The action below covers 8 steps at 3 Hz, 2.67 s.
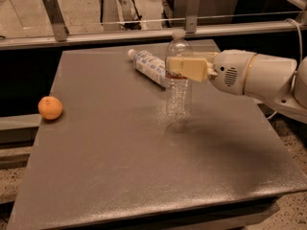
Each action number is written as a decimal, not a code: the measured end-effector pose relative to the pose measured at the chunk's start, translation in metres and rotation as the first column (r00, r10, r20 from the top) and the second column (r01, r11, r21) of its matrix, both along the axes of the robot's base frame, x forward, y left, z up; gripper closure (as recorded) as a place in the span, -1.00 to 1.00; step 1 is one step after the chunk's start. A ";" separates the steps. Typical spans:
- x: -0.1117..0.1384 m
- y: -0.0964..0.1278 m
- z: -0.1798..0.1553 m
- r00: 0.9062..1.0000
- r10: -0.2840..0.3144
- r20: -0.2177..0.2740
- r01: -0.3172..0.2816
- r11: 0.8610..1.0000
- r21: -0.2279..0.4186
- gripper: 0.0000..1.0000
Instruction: Place water bottle upright
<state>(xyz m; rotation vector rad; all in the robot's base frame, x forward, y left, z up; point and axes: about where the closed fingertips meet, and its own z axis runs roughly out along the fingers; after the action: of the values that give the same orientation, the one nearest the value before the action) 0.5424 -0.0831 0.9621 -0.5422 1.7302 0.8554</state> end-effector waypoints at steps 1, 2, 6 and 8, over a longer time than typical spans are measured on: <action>0.009 -0.023 -0.012 0.993 0.034 0.114 -0.040 0.998 0.052 1.00; 0.012 -0.042 -0.020 0.976 0.080 0.205 -0.096 0.993 0.070 1.00; 0.004 -0.100 0.009 0.908 0.072 0.412 -0.146 0.978 0.150 1.00; 0.002 -0.073 0.007 0.883 0.194 0.428 -0.241 0.969 0.058 1.00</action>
Offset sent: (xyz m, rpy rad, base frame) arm 0.0126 -0.0712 -0.0320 0.1123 -0.3135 0.1544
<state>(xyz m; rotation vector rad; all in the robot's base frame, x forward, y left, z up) 0.5445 -0.1564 0.9694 -0.7960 1.2354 0.9079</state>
